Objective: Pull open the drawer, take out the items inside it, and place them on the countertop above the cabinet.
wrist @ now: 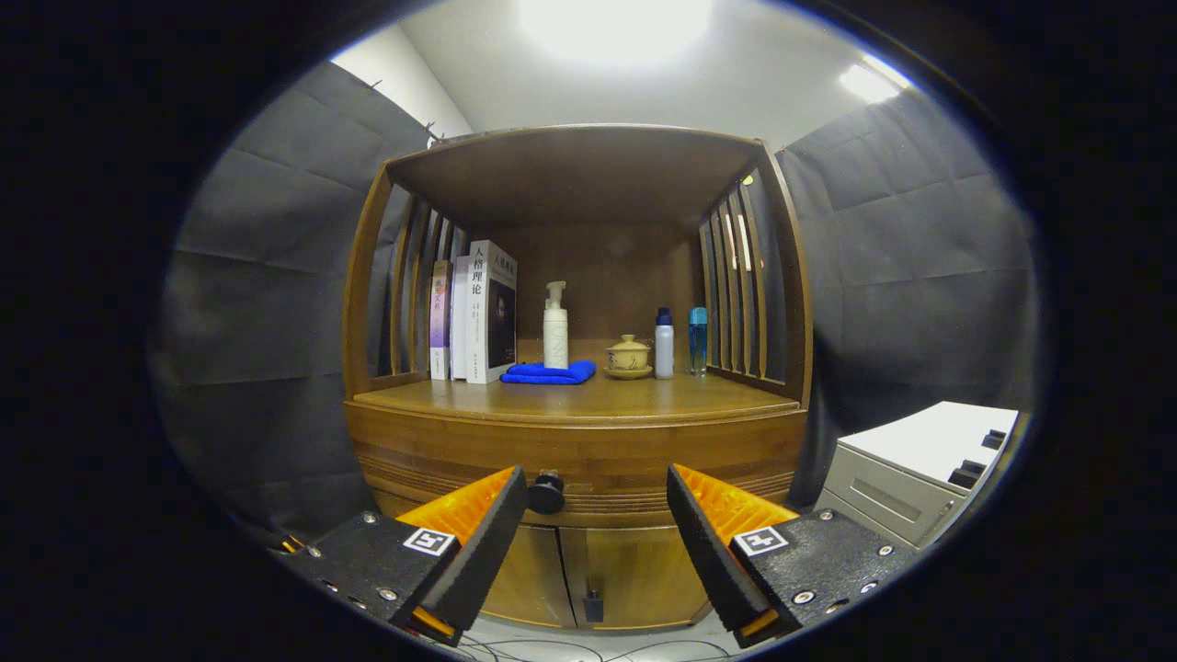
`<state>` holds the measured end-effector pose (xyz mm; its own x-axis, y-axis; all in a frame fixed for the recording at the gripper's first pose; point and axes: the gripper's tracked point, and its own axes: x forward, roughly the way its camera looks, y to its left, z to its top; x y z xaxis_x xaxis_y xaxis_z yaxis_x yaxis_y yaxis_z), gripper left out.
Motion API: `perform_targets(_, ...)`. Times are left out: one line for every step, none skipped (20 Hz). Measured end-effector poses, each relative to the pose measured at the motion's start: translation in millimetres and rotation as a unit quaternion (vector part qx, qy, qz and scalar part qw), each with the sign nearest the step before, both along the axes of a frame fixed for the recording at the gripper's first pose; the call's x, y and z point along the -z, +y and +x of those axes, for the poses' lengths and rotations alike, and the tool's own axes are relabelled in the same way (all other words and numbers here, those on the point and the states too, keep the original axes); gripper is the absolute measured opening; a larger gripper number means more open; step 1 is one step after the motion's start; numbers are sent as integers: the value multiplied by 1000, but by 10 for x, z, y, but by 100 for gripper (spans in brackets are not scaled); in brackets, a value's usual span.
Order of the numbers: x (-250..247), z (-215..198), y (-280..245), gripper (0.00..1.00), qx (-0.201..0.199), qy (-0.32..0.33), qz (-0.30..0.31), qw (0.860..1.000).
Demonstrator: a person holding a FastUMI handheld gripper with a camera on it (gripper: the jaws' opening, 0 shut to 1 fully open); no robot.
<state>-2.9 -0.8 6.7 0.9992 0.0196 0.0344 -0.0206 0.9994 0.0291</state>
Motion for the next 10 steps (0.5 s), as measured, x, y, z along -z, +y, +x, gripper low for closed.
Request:
perform_targets(1, 3, -1, 94, 0, 0, 0, 1000)
perform_targets(3, 3, 5, 94, -2, 0, 0, 1000)
perform_targets(13, 5, 5, 94, -3, 2, -2, 1000)
perform_targets(31, 5, 23, 94, -7, 4, -4, 1000)
perform_targets(35, 10, 33, 94, -11, 6, -7, 1000)
perform_targets(30, 23, 38, 94, -14, 7, -13, 1000)
perform_targets(32, 29, 49, 94, -18, 7, -17, 1000)
perform_targets(33, 26, 59, 94, -22, 6, -21, 1000)
perform_targets(23, 26, 54, 94, -22, 4, -21, 1000)
perform_targets(12, 21, 49, 94, -21, 1, -18, 1000)
